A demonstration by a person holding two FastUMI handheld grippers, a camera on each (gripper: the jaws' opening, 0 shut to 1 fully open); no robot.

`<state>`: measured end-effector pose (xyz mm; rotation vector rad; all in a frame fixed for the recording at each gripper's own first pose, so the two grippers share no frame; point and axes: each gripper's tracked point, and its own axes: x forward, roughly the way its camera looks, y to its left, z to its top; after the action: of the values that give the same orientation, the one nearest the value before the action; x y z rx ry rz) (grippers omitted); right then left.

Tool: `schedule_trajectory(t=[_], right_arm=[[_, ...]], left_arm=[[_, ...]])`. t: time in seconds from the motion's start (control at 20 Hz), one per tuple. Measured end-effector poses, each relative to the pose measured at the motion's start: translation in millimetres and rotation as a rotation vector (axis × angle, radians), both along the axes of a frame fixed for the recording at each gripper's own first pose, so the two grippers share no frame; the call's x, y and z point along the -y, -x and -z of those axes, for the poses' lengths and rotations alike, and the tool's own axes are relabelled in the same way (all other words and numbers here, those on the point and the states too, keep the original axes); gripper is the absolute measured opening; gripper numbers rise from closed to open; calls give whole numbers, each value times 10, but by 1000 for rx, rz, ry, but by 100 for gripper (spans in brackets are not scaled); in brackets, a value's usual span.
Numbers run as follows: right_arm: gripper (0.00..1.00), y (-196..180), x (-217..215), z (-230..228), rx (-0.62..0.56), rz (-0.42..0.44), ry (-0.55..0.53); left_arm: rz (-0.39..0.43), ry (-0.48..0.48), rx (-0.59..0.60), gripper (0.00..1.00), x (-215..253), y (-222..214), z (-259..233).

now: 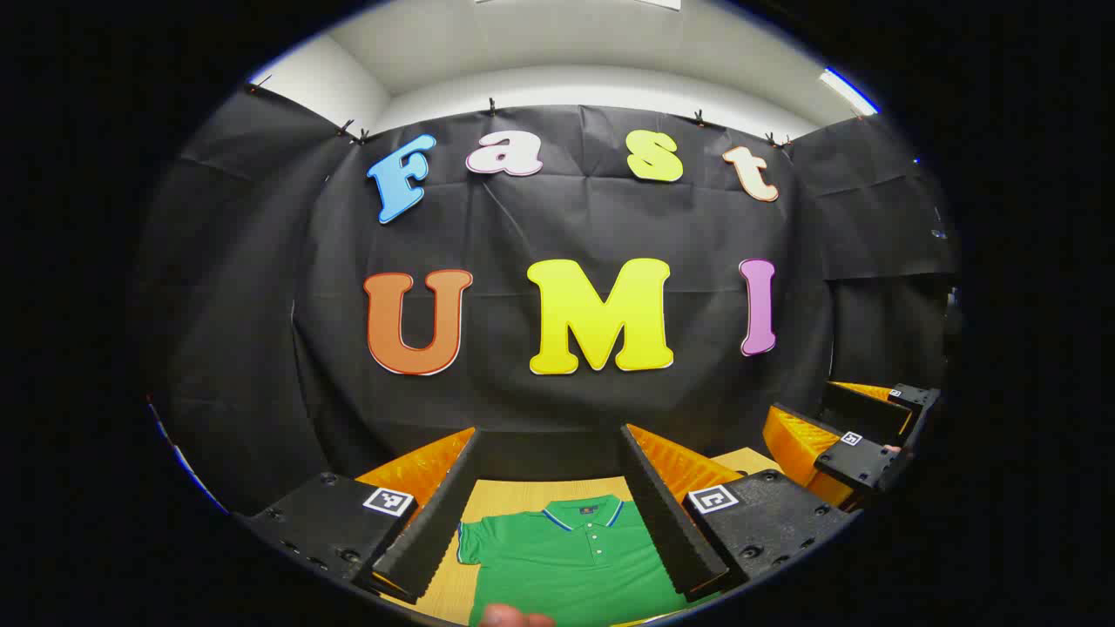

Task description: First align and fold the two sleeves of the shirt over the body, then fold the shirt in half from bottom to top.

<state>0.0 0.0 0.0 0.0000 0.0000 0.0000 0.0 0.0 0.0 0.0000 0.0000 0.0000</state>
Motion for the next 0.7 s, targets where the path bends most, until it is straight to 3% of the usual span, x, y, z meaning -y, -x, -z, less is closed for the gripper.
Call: schedule_trajectory(t=[0.05, 0.7], right_arm=[[98, 6, 0, -18, 2, 0, -2], [97, -46, -33, -17, -9, 4, -13]], left_arm=[[-6, -1, 1, 98, -26, -10, -7], [-20, 10, -3, 98, -166, 3, 14]])
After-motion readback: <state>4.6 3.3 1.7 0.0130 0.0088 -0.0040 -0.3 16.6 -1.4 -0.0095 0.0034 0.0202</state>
